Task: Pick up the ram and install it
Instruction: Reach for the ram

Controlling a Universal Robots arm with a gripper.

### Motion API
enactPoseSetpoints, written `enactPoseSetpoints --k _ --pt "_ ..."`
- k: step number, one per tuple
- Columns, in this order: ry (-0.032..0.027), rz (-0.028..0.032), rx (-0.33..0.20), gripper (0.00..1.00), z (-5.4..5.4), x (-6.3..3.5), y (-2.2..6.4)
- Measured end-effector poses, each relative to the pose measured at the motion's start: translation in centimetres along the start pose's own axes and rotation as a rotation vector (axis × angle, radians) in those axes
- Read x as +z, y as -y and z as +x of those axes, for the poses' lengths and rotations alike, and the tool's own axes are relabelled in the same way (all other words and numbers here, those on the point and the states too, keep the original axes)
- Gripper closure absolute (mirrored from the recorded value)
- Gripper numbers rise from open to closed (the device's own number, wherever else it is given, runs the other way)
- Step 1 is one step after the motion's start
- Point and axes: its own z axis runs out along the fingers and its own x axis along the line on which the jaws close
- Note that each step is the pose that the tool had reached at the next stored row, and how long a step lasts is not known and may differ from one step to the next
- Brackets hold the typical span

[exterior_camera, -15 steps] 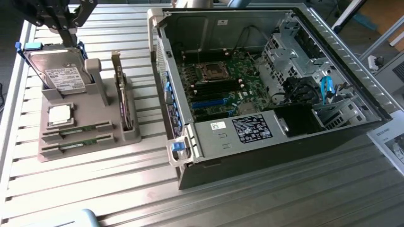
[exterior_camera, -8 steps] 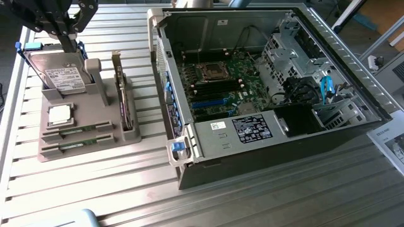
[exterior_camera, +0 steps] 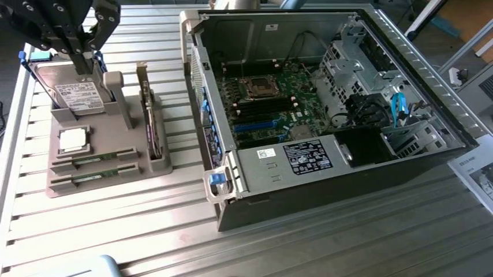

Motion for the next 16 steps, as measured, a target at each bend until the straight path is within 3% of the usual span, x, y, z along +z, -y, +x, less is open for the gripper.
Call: enactPoseSetpoints --k 2,7,12,14,16 --pt "-0.0001 0.0001 0.0 0.89 0.0 -0.02 0.37" --pt "-0.0001 0.0002 0.0 0.89 -0.2 -0.1 2.21" --pt "0.0 0.0001 0.0 0.89 -0.4 -0.21 5.22" --pt "0.0 0.0001 0.0 0.89 -0.5 -0.28 7.04" --pt "0.0 0.0002 0.0 0.89 -0.6 -0.31 7.86"
